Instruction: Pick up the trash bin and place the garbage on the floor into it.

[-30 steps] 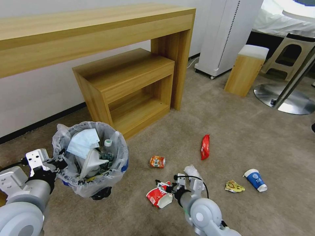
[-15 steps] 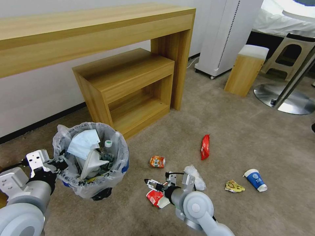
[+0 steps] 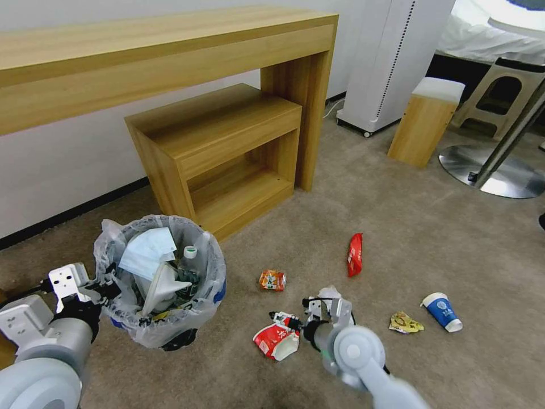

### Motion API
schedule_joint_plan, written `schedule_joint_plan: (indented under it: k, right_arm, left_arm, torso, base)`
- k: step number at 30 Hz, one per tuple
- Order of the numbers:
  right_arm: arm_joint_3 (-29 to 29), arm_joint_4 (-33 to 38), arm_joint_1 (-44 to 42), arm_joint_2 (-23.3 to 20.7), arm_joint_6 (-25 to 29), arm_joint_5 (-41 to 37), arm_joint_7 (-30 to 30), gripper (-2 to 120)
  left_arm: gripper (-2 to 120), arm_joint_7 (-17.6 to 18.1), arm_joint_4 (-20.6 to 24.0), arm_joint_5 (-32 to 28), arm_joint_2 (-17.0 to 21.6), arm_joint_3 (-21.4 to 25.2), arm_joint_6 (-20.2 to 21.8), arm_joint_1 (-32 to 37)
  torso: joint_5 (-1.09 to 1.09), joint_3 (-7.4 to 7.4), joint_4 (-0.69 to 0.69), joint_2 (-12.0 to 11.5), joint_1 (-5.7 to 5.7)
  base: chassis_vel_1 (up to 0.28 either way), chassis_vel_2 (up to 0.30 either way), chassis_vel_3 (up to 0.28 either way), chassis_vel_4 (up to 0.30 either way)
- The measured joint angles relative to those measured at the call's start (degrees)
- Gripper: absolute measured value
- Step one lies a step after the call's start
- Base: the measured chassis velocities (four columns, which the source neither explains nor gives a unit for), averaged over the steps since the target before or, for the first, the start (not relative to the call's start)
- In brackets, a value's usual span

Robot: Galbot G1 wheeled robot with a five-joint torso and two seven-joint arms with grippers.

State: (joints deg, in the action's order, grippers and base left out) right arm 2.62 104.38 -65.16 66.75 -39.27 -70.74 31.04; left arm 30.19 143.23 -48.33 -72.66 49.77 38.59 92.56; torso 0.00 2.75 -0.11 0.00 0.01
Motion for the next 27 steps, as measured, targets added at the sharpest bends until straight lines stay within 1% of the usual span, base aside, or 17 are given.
schedule_joint_plan:
  k: [4, 11, 13, 14, 16, 17, 18, 20, 27]
  right_arm:
    - [-1.77, -1.78, 1.64, -1.31, -1.32, -1.06, -0.37, 100]
    - [-2.94, -2.88, 1.48, -0.94, -2.27, -1.50, -0.69, 100]
    - [-3.00, -3.65, 1.45, -0.09, -2.39, -1.43, -1.29, 100]
    - [-2.91, -4.33, 1.38, 1.21, -2.39, -1.33, -1.84, 100]
    - [-2.86, -4.52, 1.35, 1.61, -2.40, -1.28, -2.01, 100]
    - [-2.53, -5.23, 1.29, 3.07, -2.40, -0.98, -2.43, 100]
    - [-2.53, -5.23, 1.29, 3.07, -2.40, -0.98, -2.43, 100]
    - [-2.18, -6.51, 1.18, 4.96, -2.39, -0.61, -2.61, 100]
    - [-2.18, -6.44, -0.43, 5.12, -2.39, -0.43, -2.48, 100]
  left_arm:
    - [0, 0.00, 0.01, 0.15, -0.34, -0.13, -0.02, 0.07]
    - [0, -0.01, 0.04, 0.23, -0.59, -0.14, -0.08, 0.16]
    - [0, -0.04, 0.04, 0.35, -0.79, -0.20, -0.10, 0.21]
    - [0, -0.09, 0.04, 0.50, -0.94, -0.32, -0.12, 0.28]
    - [0, -0.11, 0.04, 0.54, -0.96, -0.35, -0.13, 0.29]
    - [0, -0.13, 0.04, 0.61, -0.96, -0.38, -0.13, 0.29]
    - [0, -0.13, 0.04, 0.61, -0.96, -0.38, -0.13, 0.29]
    - [0, -0.15, 0.04, 0.55, -0.71, -0.28, -0.14, 0.24]
    - [0, -0.15, 0.04, 0.32, -0.47, 0.01, -0.15, 0.28]
  torso:
    - [0.00, 0.00, 0.00, 0.00, 0.00]
    - [0.00, 0.00, 0.00, 0.00, 0.00]
    - [0.00, 0.00, 0.00, 0.00, 0.00]
    - [0.00, 0.00, 0.00, 0.00, 0.00]
    - [0.00, 0.00, 0.00, 0.00, 0.00]
    - [-0.01, 0.00, 0.00, 0.00, 0.00]
    - [-0.01, 0.00, 0.00, 0.00, 0.00]
    - [-0.01, 0.00, 0.01, 0.00, 0.00]
    - [-0.01, -0.01, 0.00, 0.00, 0.00]
  base:
    - [0.000, 0.000, 0.000, 0.000]
    - [0.000, 0.000, 0.000, 0.000]
    - [0.000, 0.000, 0.000, 0.000]
    - [0.000, 0.000, 0.000, 0.000]
    - [0.000, 0.000, 0.000, 0.000]
    - [0.000, 0.000, 0.000, 0.000]
    - [0.000, 0.000, 0.000, 0.000]
    - [0.000, 0.000, 0.000, 0.000]
    - [0.000, 0.000, 0.000, 0.000]
